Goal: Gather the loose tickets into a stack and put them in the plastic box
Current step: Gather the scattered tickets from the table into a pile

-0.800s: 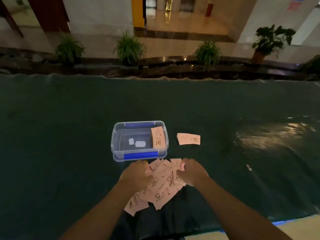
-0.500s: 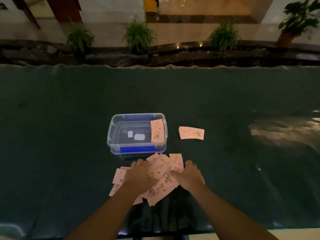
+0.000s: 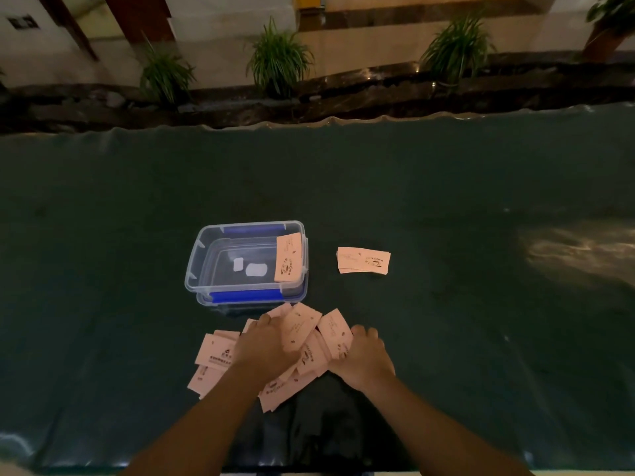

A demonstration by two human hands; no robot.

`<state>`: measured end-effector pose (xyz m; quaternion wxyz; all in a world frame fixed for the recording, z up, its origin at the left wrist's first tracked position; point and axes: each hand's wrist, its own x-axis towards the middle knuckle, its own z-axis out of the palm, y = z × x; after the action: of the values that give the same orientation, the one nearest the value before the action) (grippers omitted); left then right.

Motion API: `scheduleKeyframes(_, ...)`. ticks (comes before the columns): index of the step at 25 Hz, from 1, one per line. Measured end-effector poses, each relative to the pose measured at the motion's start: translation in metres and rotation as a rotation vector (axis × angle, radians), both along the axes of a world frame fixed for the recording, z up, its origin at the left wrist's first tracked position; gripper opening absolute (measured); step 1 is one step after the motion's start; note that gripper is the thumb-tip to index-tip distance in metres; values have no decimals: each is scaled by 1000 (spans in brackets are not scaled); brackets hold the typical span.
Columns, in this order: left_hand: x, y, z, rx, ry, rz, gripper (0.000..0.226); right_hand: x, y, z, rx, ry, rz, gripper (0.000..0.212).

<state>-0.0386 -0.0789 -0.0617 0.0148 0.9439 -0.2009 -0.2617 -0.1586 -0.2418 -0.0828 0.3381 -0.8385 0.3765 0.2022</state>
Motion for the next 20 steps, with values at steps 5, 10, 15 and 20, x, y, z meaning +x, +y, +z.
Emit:
scheduleKeyframes(5, -25, -15, -6, -5, 45, 51, 84, -14, -5, -8, 114, -19, -47, 73)
scheduleKeyframes(10, -54, -32, -18, -83, 105, 74, 64, -18, -4, -12, 268, -127, -233, 37)
scheduleKeyframes(15, -74, -30, -24, -296, 127, -89, 35, -14, 3, -7, 310, -161, -363, 41)
scheduleKeyframes(20, -58, -7, -15, -446, 72, 43, 40, -6, -4, -5, 301, -156, -419, 27)
